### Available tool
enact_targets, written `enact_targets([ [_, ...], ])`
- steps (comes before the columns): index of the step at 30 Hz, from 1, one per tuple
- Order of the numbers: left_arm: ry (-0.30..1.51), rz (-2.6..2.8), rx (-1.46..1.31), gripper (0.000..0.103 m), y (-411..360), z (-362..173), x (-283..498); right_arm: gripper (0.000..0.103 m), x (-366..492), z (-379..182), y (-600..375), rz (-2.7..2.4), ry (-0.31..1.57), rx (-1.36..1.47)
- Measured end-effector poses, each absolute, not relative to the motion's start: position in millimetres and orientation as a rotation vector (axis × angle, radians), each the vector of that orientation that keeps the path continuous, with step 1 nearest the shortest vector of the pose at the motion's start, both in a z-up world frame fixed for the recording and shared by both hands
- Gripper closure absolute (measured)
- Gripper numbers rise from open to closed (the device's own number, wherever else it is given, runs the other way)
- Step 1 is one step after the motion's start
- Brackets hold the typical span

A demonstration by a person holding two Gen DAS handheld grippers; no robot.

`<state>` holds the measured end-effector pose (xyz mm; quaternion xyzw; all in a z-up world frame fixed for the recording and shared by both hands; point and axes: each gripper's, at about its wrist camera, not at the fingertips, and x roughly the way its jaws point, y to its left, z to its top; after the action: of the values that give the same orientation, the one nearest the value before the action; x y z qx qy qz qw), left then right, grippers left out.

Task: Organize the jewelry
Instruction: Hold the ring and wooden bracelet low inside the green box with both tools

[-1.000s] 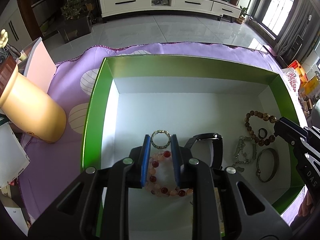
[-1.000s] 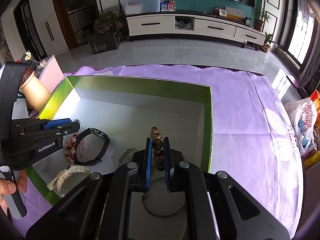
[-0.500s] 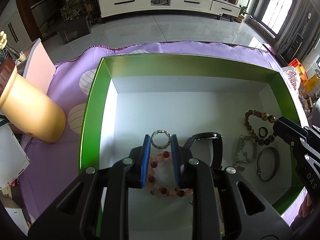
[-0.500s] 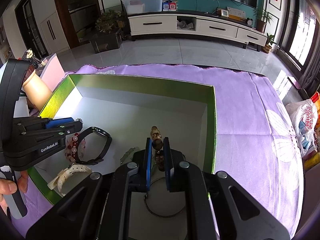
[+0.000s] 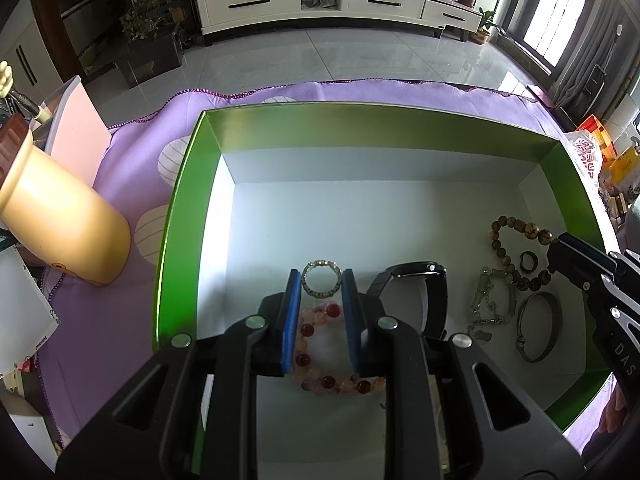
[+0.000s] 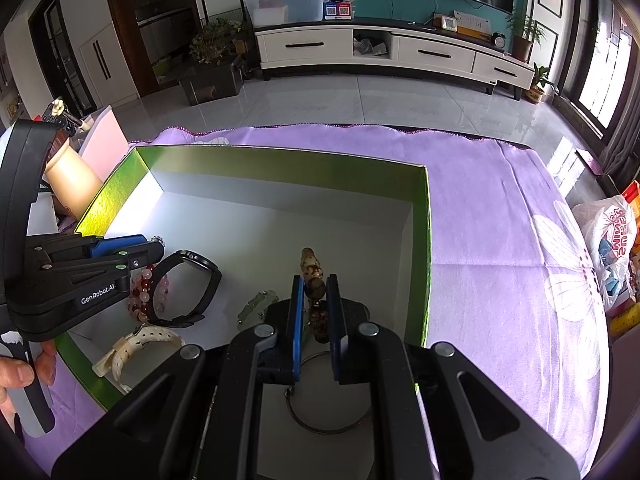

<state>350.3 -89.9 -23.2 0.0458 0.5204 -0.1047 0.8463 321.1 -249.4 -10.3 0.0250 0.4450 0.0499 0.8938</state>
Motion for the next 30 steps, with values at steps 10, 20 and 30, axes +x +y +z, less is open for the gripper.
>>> enact_targets([
  [10, 1.101, -0.22, 0.1, 0.083, -89.9, -25.6, 349.4, 0.092, 320.6, -13.4, -246.7, 0.111, 0.936, 0.049],
  [20, 1.103, -0.22, 0.104, 0.083, -90.1, -26.3, 348.9, 0.092, 320.7, -14.8, -246.6, 0.116, 0.941, 0.048],
  [30, 1.105, -0.22, 0.11, 0.083, -92.0, -26.2, 348.2, 0.092, 319.4, -14.7, -246.7, 0.119, 0.942, 0.045],
])
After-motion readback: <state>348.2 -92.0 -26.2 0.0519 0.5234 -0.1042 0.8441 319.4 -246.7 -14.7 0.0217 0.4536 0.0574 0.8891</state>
